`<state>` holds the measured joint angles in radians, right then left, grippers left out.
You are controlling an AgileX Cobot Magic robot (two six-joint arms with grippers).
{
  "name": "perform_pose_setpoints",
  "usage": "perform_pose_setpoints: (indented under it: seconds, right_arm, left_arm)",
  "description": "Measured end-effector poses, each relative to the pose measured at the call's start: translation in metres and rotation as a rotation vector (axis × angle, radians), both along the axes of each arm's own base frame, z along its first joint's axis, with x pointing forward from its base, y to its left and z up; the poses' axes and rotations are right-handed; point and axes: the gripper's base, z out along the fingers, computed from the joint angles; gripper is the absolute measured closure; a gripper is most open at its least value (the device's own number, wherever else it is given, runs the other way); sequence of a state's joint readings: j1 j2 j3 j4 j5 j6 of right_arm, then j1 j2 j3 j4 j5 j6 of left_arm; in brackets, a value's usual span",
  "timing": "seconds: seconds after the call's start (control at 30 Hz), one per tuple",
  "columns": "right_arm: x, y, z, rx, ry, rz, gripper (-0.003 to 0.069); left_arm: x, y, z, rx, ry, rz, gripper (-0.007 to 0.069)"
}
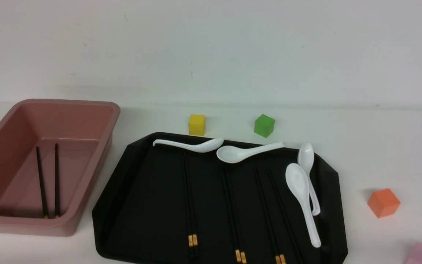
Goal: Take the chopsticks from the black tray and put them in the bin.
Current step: Use the left arm to grab a pair of chopsticks
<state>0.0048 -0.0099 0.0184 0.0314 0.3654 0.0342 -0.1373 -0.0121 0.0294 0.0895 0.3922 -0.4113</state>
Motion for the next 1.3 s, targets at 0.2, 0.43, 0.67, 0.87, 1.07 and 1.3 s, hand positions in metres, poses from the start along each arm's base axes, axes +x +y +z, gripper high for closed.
perform_pose_setpoints:
  seconds: [0.2,0.43,0.67,0.87,1.07,1.3]
  right_arm:
    - [0.000,0.000,0.000,-0.001,0.000,0.000,0.0419]
    - [0.000,0.000,0.000,0.000,0.000,0.000,0.0419]
    - [0.000,0.000,0.000,0.001,0.000,-0.001,0.0419]
    - [0.000,0.000,0.000,0.002,0.000,-0.001,0.0419]
    - [0.000,0.000,0.000,0.003,0.000,-0.001,0.0419]
    - [0.000,0.000,0.000,0.003,0.000,-0.001,0.0419]
  left_arm:
    - [0.000,0.000,0.000,0.000,0.000,0.000,0.0511]
    - [0.000,0.000,0.000,0.002,0.000,0.000,0.0501]
    - [0.001,0.000,0.002,-0.010,-0.025,0.000,0.0496]
    - [0.001,-0.007,0.006,-0.413,-0.011,0.038,0.0494]
    - [0.000,-0.016,0.012,-1.034,0.081,0.103,0.0493]
    - [0.001,-0.016,0.015,-1.145,0.062,0.115,0.0491]
